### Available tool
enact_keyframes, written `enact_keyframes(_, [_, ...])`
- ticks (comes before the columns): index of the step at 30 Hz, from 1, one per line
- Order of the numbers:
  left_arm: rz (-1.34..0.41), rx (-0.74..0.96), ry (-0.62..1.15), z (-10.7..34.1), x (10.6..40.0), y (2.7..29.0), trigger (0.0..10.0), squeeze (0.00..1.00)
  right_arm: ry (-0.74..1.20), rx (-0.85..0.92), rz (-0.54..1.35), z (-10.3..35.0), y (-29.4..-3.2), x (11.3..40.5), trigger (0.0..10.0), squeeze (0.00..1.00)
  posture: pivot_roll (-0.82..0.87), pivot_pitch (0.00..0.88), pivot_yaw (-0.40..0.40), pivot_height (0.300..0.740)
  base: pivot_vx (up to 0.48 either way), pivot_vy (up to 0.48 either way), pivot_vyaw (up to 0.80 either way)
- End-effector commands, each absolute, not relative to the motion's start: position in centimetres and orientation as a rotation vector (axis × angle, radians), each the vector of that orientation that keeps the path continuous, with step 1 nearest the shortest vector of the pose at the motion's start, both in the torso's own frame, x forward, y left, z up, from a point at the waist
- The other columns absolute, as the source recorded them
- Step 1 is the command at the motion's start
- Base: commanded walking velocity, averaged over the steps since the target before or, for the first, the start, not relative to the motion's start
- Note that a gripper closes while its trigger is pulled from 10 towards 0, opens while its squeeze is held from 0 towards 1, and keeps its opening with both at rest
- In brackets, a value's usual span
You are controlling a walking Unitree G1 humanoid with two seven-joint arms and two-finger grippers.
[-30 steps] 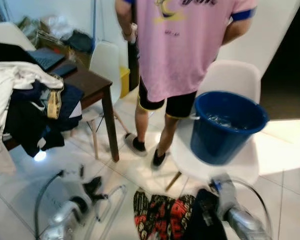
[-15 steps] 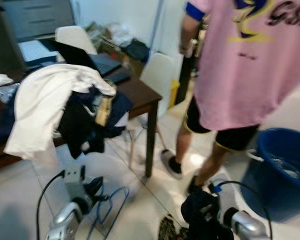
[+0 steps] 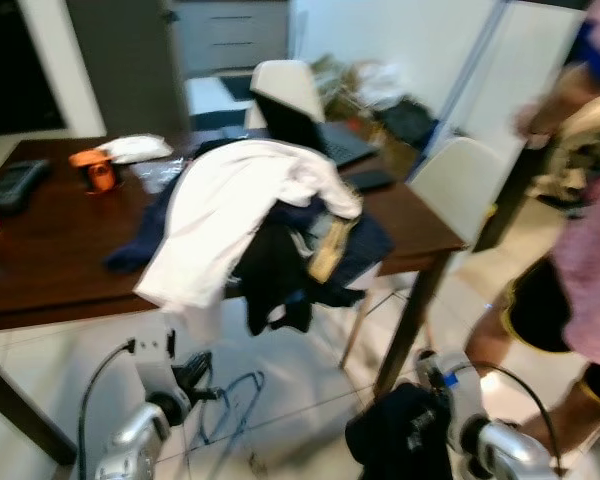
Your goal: Hang hanger
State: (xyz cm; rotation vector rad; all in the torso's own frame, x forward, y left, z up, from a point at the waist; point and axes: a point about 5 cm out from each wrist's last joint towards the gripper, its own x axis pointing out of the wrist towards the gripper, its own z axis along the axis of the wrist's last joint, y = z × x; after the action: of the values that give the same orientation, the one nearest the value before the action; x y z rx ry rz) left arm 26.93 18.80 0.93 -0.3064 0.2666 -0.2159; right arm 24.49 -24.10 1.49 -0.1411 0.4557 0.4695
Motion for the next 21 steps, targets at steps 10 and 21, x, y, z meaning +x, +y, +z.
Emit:
enact_keyframes(10, [-0.196,-0.3,0.299,0.4,26.7,18.9,10.0,0.0,0.271,-0.028,0.35,5.8,-25.6,27.3,10.0,0.0,-0.05,0.0,-0.019,0.74,0.08,0.0,0.24])
enact_keyframes(21, [-0.45,-0.211,0.22,2.4,26.9,18.0,10.0,0.0,0.204,-0.051,0.616,11.9,-27.1,27.1,10.0,0.0,-0.05,0.0,-0.028,0.74,0.133,-0.171,0.0])
